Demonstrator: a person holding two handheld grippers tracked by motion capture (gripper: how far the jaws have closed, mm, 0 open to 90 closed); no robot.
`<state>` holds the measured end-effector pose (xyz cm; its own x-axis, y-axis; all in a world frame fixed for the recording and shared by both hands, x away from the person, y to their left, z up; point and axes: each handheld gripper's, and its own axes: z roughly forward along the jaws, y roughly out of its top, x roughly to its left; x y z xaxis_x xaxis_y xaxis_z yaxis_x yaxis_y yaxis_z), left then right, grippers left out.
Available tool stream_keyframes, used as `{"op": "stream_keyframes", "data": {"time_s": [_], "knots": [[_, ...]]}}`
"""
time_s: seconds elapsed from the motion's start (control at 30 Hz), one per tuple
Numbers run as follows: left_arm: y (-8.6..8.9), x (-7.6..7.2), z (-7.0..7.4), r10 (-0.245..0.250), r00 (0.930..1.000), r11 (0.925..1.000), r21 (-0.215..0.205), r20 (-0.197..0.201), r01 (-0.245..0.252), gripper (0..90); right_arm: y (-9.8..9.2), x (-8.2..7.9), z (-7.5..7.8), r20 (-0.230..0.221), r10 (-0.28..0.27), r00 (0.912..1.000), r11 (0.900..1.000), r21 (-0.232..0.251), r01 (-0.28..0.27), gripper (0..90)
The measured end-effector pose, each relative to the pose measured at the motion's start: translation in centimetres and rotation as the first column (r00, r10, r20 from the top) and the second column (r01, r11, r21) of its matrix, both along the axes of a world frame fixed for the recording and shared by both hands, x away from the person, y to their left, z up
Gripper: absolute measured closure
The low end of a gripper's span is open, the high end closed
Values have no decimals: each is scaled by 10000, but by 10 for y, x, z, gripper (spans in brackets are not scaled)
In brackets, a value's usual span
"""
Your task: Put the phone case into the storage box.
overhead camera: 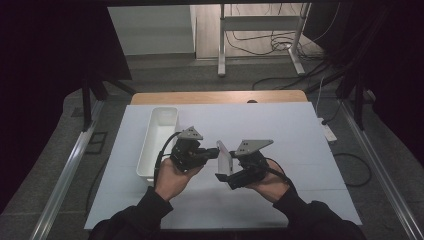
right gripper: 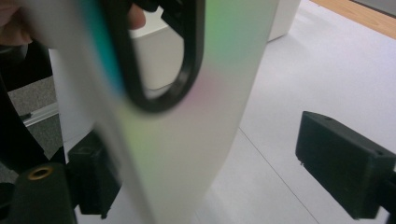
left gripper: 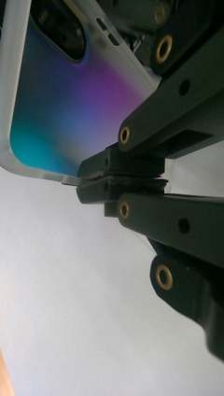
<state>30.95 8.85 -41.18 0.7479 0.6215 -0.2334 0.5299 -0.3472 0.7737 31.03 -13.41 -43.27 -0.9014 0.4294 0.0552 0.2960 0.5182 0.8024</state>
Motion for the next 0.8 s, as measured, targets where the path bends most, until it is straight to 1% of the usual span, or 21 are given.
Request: {"op": "stream_keyframes", "data": {"time_s": [0.1, 0.23, 0.4, 0.53, 0.6, 0.8], "knots": [[6, 2, 0, 175, 9998, 9998, -33, -39, -175, 883, -2, 2, -1, -105, 46, 9999, 9999, -122, -47, 82], [12, 3, 0, 311, 9995, 9995, 13, 45, -311, 883, -7, 3, -3, -209, 62, 9998, 9995, -320, -69, 63], [17, 5, 1, 418, 9991, 9991, -37, 19, -418, 883, -13, 5, -4, -451, 87, 9989, 9998, -166, -95, 30], [21, 6, 1, 510, 9987, 9987, -34, 34, -510, 883, -19, 6, -4, -510, -62, 9987, 9998, -188, 53, 12], [23, 6, 1, 545, 9985, 9985, 14, 59, -545, 883, -21, 6, -4, -625, -133, 9980, 9997, -207, 120, 1], [30, 6, 5, 686, 9975, 9976, -40, 149, -686, 883, -30, 5, -6, -681, -331, 9971, 9991, -268, 314, 0]]}}
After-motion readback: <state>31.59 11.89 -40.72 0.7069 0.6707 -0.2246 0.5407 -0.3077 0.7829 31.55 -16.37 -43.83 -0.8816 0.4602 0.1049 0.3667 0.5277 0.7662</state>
